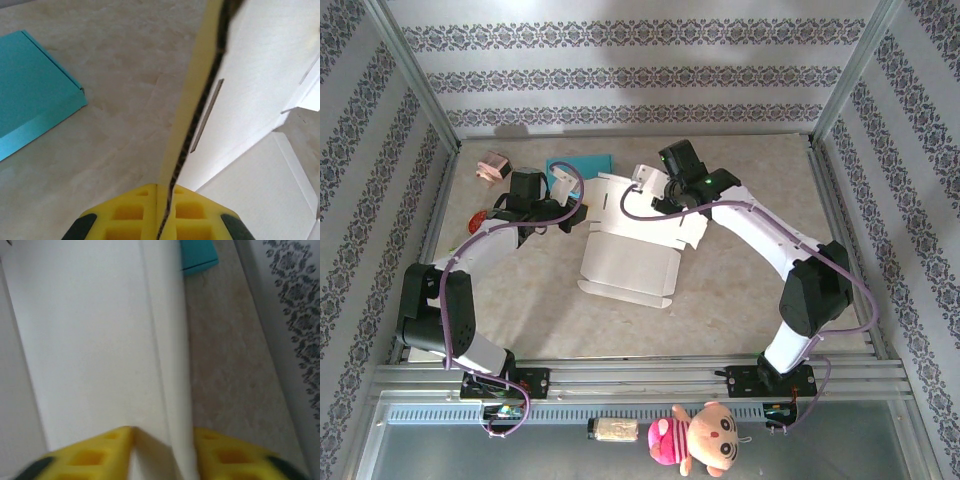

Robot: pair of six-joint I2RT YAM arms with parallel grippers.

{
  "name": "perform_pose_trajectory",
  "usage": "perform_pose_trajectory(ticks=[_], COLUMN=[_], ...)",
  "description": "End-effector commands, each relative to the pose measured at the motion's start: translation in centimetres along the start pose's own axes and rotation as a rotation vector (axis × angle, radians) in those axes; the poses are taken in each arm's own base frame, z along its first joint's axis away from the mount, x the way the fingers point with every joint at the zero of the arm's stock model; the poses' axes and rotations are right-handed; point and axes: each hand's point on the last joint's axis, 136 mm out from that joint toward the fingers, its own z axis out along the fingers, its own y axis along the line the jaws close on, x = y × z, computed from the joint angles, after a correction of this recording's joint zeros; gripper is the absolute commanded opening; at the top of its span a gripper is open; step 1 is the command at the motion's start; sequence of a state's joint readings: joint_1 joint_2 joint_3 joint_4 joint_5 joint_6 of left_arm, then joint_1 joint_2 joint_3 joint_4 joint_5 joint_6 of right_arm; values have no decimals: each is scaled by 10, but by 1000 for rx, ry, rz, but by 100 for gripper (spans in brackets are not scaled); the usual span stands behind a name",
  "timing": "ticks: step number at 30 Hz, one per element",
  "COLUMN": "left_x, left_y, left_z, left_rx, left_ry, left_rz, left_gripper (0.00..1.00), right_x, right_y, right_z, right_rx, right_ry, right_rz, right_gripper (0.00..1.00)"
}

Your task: Fold the paper box

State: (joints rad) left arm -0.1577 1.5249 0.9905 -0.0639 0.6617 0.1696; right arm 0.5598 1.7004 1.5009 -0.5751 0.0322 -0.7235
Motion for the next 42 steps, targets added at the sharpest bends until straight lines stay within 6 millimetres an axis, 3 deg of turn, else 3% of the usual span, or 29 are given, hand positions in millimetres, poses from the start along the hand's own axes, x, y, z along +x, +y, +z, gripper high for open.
perform_pose_trajectory(ticks=[1,6,10,14,19,20,25,26,30,32,36,42], left_x=[-13,-13,-14,-13,-15,-18,-36,-37,-29,-30,-54,-103], left_y=[-8,-10,-12,-11,-5,1,11,11,15,6,-10,-10], left_z=[-3,-1,0,0,3,4,-12,-19,-52,-60,-61,-40], left_rx=[12,19,19,17,-25,-61,-147,-168,-278,-222,-3,154], left_ry=[-47,-34,-32,-22,-4,-12,-115,-130,-191,-263,-420,-425], left_rz=[72,76,75,66,11,-39,-356,-422,-714,-884,-1092,-1106], left_gripper=[0,0,0,0,0,7,59,63,63,59,59,65], right_x=[-3,-13,-21,-21,-25,-28,-27,-26,-25,-27,-29,-26], right_y=[1,-4,-2,-1,-4,-8,-33,-36,-41,-37,-18,8], right_z=[-10,-15,-17,-15,-21,-23,-16,-14,-11,-9,3,14], right_rx=[4,62,60,59,87,118,377,419,514,495,409,314], right_ry=[-23,-44,-66,-54,-56,-62,-12,4,30,1,-34,-21], right_rz=[-2,-20,-44,-54,-57,-56,-94,-113,-147,-125,-91,-122], right_gripper=[24,35,26,10,4,5,5,5,5,6,7,7])
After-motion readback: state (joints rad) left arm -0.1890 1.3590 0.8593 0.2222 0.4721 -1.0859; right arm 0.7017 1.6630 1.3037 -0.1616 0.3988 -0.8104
